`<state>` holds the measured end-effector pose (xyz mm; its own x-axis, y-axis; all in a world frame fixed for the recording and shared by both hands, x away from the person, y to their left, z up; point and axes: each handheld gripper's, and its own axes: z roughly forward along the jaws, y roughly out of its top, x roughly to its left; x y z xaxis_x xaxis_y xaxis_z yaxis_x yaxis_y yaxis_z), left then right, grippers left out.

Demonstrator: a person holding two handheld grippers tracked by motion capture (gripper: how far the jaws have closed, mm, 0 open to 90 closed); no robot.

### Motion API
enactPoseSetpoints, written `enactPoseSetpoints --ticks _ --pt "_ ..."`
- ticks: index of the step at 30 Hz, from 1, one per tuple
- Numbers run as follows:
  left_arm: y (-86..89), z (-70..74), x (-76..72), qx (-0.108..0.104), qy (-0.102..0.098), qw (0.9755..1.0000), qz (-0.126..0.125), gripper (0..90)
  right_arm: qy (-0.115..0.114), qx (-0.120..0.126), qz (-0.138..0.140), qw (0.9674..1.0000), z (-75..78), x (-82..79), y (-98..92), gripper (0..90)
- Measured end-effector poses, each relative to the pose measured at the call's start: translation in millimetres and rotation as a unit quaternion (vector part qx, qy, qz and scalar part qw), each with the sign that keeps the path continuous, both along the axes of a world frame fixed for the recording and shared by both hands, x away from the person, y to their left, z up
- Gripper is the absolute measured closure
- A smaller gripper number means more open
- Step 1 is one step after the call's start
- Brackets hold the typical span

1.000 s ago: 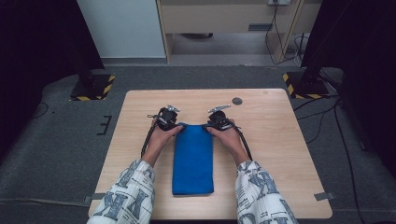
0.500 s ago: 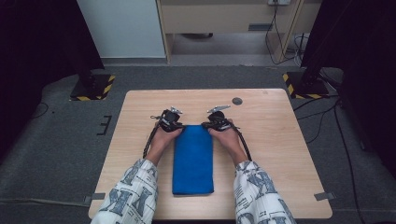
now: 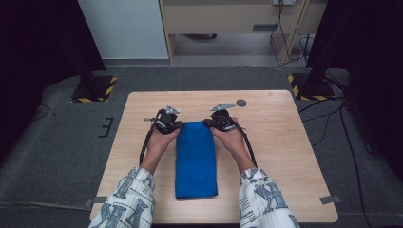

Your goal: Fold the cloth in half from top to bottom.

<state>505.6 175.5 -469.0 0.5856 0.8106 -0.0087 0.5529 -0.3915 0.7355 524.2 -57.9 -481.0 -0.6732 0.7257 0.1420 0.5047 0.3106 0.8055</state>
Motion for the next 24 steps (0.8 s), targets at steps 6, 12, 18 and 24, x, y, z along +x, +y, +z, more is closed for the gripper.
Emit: enactPoseSetpoints --ticks 6,12,18,24 --pt "6.5 14.0 -8.3 -0.003 -0.018 0.9998 0.004 82.3 -0.021 0.019 0.0 0.9996 16.2 -9.1 3.4 86.4" --pt "6.0 18.4 -11.6 -0.007 -0.018 0.9998 0.006 82.7 -0.027 0.024 0.004 0.9994 21.9 -11.7 3.0 86.4" --pt "-0.4 26.7 -14.8 -0.004 -0.021 0.9997 0.009 83.0 -0.033 0.031 0.005 0.999 30.1 -14.3 -3.7 86.5" --pt "-8.8 38.4 -16.2 0.006 -0.029 0.9995 0.007 83.7 -0.039 0.036 0.005 0.9986 38.6 -16.4 -10.9 86.6"
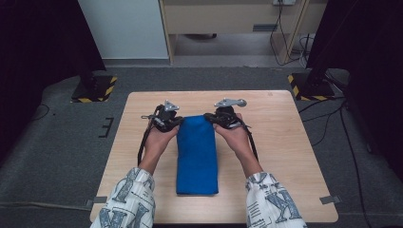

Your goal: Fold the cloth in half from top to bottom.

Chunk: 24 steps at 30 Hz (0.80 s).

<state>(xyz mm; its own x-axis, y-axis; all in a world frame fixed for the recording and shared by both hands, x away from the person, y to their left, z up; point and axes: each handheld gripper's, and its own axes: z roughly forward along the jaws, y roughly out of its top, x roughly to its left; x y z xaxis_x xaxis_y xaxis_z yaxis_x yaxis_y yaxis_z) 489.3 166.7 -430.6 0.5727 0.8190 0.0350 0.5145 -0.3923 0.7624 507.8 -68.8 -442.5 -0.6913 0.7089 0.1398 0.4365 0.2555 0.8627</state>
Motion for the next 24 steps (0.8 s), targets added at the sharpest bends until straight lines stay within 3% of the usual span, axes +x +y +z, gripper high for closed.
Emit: enactPoseSetpoints --ticks 10,24 --pt "-7.2 6.3 3.3 -0.002 -0.003 1.0 0.003 83.7 -0.004 0.008 -0.005 0.9999 5.1 3.2 -9.3 86.6" --pt "7.4 2.1 7.7 -0.022 -0.01 0.9997 0.0 84.1 -0.008 0.003 -0.01 0.9999 0.6 9.8 1.6 86.6"
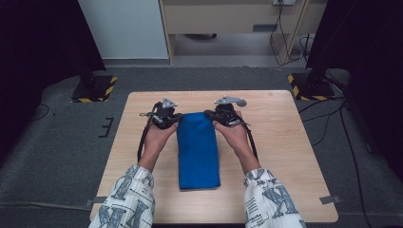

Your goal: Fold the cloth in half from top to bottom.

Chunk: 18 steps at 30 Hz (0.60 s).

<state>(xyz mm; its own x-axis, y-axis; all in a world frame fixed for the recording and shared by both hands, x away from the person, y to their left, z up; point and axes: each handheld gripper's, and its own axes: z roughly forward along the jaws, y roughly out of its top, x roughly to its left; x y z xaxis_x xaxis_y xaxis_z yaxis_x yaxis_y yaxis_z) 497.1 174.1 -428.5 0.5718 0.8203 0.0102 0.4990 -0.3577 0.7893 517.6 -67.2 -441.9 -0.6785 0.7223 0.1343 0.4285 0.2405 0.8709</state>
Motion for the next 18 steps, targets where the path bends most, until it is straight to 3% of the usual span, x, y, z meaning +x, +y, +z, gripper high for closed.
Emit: enactPoseSetpoints --ticks 18 --pt "-4.2 15.7 16.0 -0.027 -0.025 0.9993 -0.009 84.1 -0.023 -0.021 -0.015 0.9994 20.8 13.9 -3.5 86.5"
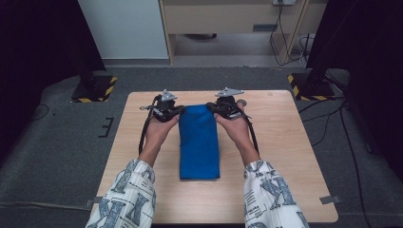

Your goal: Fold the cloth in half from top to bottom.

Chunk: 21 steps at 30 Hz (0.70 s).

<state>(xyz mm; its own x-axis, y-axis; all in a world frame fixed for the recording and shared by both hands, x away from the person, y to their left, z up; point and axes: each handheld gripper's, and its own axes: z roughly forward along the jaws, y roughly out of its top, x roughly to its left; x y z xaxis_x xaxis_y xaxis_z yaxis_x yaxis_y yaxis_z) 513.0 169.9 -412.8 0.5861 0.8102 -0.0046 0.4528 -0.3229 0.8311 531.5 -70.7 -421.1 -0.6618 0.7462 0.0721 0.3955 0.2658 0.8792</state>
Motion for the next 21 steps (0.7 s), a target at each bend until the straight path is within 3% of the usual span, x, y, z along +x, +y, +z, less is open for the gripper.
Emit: enactPoseSetpoints --ticks 14,21 --pt "-1.8 5.7 -3.3 -0.012 -0.014 0.9998 -0.003 84.2 -0.014 0.005 -0.001 0.9999 6.2 -5.5 -4.8 86.4" --pt "-5.1 7.7 -13.2 0.0 -0.021 0.9997 -0.011 84.2 -0.019 0.011 -0.001 0.9998 1.8 -16.9 -7.9 86.4"
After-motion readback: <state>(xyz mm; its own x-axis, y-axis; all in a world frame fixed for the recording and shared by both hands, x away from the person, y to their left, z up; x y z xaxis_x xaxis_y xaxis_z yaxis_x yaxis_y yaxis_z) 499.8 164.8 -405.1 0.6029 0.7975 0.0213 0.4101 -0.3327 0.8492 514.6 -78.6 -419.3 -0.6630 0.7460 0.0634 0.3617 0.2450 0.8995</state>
